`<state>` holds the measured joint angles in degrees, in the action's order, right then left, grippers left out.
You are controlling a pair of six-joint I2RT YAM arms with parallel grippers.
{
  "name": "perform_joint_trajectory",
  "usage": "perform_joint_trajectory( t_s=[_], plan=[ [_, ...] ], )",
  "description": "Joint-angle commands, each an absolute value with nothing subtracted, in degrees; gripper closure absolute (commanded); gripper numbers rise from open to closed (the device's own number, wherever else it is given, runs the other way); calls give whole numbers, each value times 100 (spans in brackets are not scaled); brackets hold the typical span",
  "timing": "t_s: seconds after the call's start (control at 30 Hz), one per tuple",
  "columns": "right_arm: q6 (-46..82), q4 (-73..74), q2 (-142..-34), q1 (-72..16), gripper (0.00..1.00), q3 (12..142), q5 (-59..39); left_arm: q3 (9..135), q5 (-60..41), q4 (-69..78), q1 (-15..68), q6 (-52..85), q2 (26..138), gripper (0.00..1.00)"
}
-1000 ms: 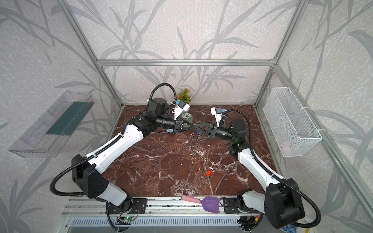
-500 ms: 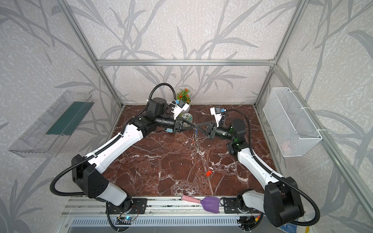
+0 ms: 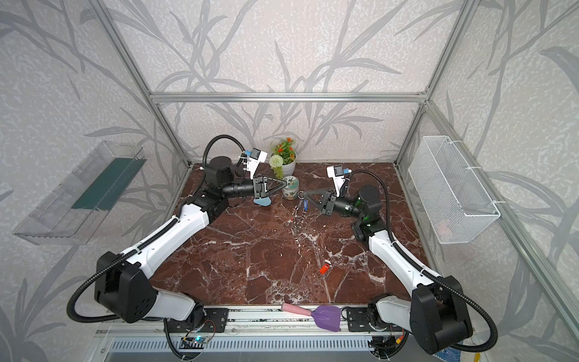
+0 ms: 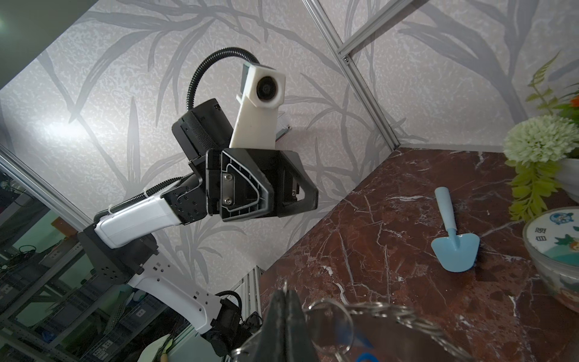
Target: Put the keys on the keyring
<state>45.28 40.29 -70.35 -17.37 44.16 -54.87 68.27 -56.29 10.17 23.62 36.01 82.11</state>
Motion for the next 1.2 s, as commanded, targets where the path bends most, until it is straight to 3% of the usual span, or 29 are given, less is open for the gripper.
perform_joint_trajectory(
  t_s=[0.0,0.27,0.6,1.17],
  plan=[
    [4581,4193,-6880,-1775,100,4526,-5440,6601,-5943,1557,2400,4052,8022,55],
    [4702,4561,-7029,-1810,100,4491,-5496,6484,-6019,1454,2901,3813,8113,48],
    [4808,4736,-7136,-1819,100,4474,-5602,6661,-6054,1870,3133,4099,8456,73],
    [4896,4938,-7258,-1872,100,4439,-5674,6617,-6020,2184,3145,4386,8466,92]
  ],
)
